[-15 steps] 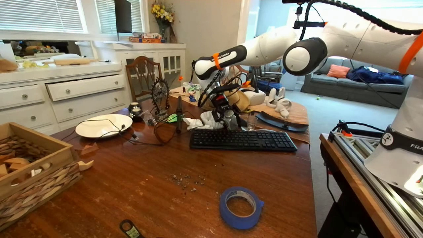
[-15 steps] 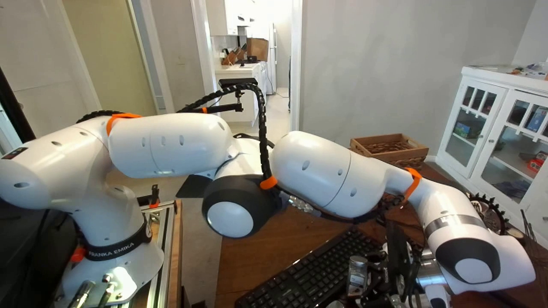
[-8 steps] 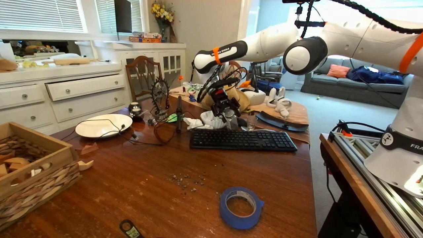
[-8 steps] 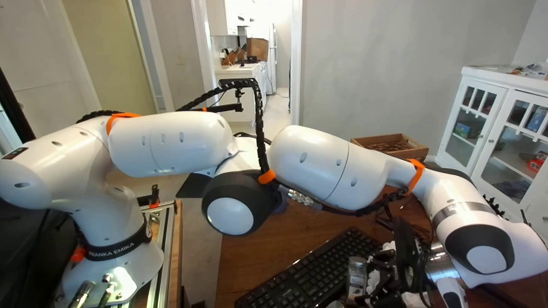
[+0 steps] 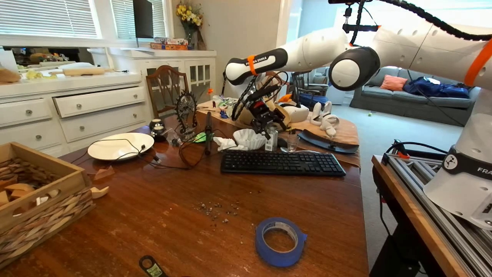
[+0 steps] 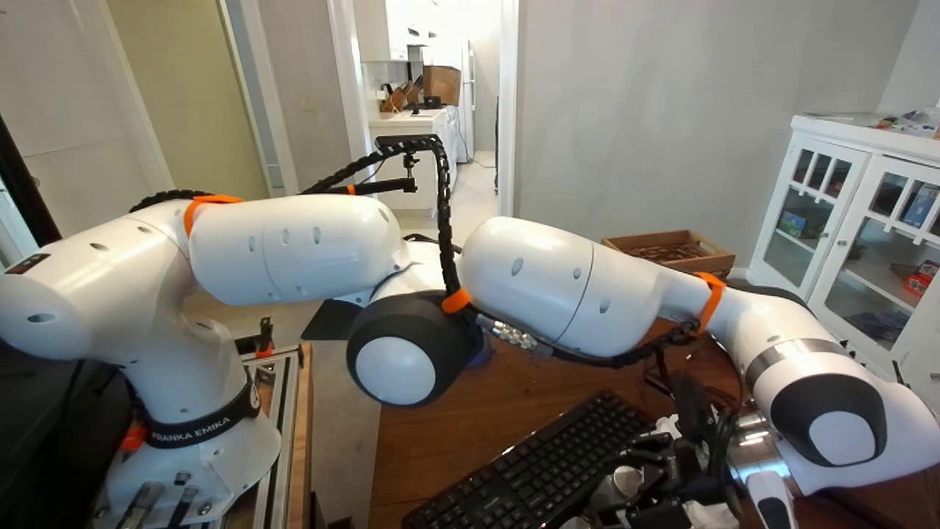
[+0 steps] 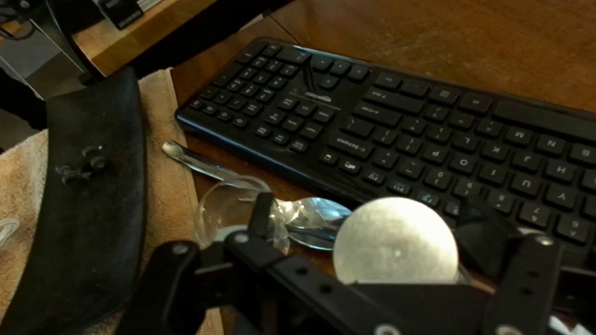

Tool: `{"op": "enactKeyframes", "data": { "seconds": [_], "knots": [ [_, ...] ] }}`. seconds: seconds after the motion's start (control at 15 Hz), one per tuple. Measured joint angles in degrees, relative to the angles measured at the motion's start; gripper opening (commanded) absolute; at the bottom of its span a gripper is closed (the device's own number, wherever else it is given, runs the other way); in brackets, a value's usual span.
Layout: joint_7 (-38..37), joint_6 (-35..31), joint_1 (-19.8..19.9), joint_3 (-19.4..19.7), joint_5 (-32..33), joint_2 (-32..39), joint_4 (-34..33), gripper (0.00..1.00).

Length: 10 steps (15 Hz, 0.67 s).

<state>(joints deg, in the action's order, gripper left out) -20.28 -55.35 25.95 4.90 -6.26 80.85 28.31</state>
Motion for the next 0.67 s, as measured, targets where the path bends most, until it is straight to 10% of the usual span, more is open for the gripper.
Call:
{"op": "enactKeyframes", "data": {
  "seconds": [0.67],
  "knots": [
    [-6.8,1.3,-3.1,1.5,0.1,1.4,-2.1,1.0]
  ]
}}
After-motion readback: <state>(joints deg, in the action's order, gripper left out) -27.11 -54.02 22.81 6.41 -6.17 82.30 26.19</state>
